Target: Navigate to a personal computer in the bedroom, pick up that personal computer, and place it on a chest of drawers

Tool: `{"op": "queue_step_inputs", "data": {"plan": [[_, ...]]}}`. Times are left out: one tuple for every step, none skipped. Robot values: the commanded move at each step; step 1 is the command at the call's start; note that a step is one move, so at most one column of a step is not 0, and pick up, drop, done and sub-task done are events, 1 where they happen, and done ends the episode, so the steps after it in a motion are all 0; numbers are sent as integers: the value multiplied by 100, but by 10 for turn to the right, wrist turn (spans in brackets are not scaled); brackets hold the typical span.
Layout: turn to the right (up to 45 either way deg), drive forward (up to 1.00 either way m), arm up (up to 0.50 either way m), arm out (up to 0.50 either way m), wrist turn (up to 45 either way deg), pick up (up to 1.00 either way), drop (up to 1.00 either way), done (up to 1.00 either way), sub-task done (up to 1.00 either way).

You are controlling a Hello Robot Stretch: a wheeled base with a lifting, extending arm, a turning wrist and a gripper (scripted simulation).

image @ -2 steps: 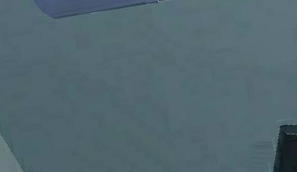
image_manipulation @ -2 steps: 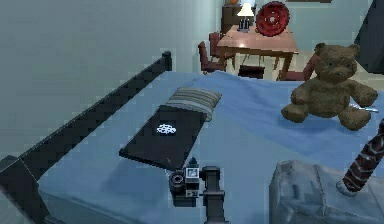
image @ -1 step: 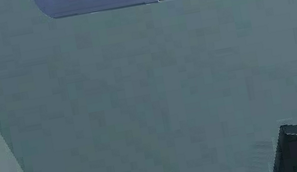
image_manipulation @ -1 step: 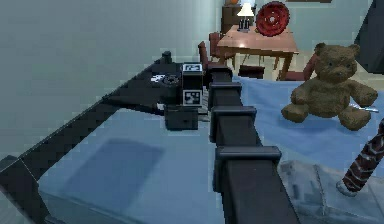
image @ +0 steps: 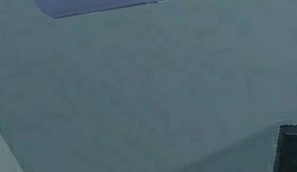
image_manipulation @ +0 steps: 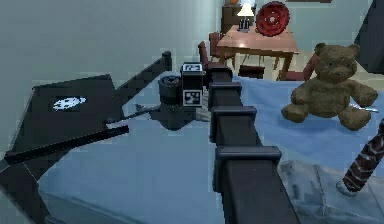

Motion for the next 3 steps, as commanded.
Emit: {"op": "queue_step_inputs", "data": {"plan": [[0, 0, 0, 0, -450, 0, 0, 0, 0], [0, 0, 0, 0, -360, 0, 0, 0, 0], [0, 0, 0, -20, 0, 0, 0, 0, 0]]}}
